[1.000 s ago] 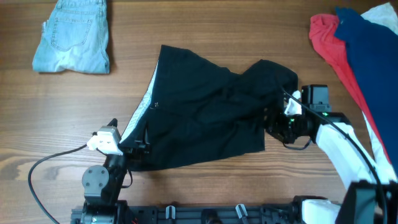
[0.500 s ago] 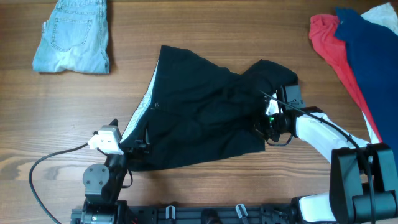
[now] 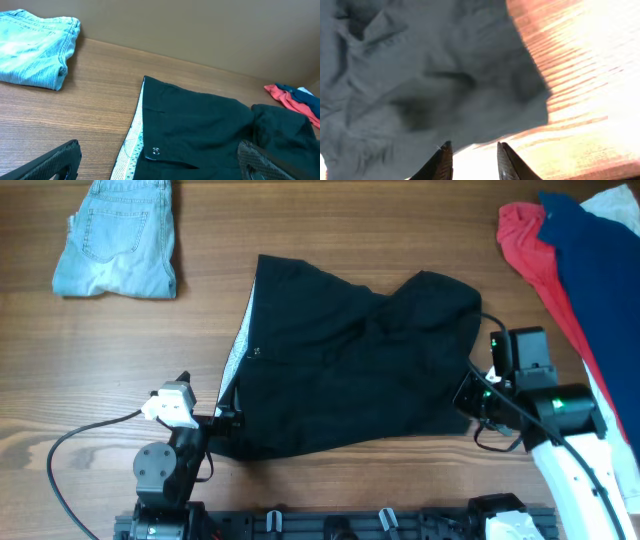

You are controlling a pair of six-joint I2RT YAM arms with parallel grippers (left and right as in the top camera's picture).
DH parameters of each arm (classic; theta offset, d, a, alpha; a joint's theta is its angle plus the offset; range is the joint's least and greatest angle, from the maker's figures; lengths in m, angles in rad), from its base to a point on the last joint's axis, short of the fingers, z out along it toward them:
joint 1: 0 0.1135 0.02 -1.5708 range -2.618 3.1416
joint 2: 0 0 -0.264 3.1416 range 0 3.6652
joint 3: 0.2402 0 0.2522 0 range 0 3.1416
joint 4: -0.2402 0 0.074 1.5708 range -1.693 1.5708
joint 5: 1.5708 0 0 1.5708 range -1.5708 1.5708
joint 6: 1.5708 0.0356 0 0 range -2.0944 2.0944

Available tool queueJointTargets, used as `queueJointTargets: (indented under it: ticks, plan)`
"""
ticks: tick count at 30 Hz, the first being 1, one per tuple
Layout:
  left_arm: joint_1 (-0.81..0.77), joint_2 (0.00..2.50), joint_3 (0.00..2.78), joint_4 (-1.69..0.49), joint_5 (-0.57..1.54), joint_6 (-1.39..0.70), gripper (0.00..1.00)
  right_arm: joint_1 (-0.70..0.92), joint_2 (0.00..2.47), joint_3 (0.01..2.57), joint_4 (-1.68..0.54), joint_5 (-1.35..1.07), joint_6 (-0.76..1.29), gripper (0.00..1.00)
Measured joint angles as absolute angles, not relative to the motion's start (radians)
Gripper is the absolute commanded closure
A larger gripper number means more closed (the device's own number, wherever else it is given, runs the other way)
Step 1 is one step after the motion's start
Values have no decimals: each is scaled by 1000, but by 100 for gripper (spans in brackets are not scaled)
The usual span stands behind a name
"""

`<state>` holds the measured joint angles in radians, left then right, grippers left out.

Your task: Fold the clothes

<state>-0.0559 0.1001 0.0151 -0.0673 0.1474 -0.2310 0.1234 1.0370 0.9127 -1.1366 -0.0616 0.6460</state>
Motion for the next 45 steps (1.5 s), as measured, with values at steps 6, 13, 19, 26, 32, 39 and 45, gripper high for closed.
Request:
queueJointTargets:
  ticks: [6, 13, 19, 26, 32, 39, 45]
  plan:
    - [-56, 100, 15, -41, 148, -231, 0, 83, 1201, 870, -984, -44, 647, 16]
    - [-56, 107, 22, -49, 272, -245, 0, -170, 1201, 870, -813, -170, 502, 8]
    - [-56, 518, 273, -257, 348, -241, 0, -176, 1201, 870, -745, -310, 465, 7]
    - [-102, 1206, 841, -337, 526, -65, 0, -176, 1201, 872, -779, -352, 417, 8]
    - [-258, 1623, 1061, -277, 440, -1, 0, -176, 1202, 872, -801, -360, 405, 8]
    - [-276, 1695, 1073, -30, 274, 10, 96, -176, 1202, 872, -823, -360, 389, 8]
    - [-279, 1830, 1074, 110, 202, 10, 96, -176, 1202, 872, -833, -360, 387, 9]
